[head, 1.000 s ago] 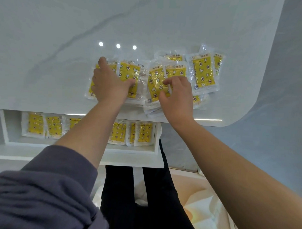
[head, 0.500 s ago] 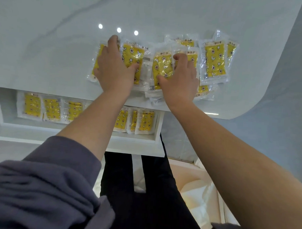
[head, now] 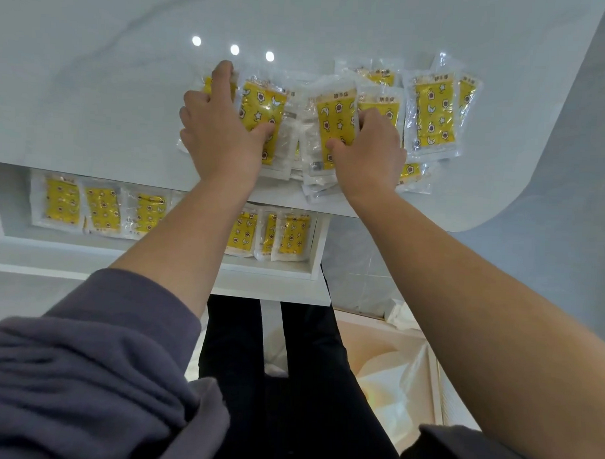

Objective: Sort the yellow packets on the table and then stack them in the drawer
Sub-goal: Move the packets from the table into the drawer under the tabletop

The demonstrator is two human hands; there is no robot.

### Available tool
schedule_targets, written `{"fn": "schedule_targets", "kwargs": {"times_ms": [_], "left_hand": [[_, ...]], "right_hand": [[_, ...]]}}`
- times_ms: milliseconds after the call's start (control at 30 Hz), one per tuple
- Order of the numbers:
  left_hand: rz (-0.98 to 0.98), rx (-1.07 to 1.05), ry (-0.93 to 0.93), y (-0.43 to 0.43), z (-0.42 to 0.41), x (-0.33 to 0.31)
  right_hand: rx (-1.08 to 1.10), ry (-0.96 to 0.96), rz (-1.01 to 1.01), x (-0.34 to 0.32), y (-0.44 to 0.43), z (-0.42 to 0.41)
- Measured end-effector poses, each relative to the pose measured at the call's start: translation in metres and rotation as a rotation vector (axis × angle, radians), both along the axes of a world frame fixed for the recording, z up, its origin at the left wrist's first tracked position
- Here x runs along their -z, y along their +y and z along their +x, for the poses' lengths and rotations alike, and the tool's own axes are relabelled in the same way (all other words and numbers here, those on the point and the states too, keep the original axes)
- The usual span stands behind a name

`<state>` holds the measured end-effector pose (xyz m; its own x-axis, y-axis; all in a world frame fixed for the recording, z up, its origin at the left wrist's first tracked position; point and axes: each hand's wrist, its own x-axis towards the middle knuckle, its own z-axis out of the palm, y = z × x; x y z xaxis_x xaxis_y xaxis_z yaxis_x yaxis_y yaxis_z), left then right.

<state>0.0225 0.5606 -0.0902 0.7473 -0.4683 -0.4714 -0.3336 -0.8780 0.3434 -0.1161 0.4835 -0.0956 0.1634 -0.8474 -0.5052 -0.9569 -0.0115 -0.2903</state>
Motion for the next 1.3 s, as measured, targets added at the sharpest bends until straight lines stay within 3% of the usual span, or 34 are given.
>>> {"fn": "schedule_targets", "kwargs": {"times_ms": [367,767,1033,1300], "left_hand": [[-0.183,-0.211,0.173,0.009,0.008,-0.012],[-0.216,-0.198,0.170,0.014,0.014,-0.010],[-0.284,-0.219,0.542,0.052,0.022,-0.015],[-0.059,-0.200,0.773,0.137,0.048,0.003]], "right_hand": [[0.205,-0.037,-0.006,-0.005,-0.003,-0.018],[0.325,-0.129,-0.042,-0.016,-0.004,-0.010],[0.536,-0.523,0.102,-0.043,0.029,-0.022],[0.547,-0.618,0.409,-0.038,0.114,-0.024]]}}
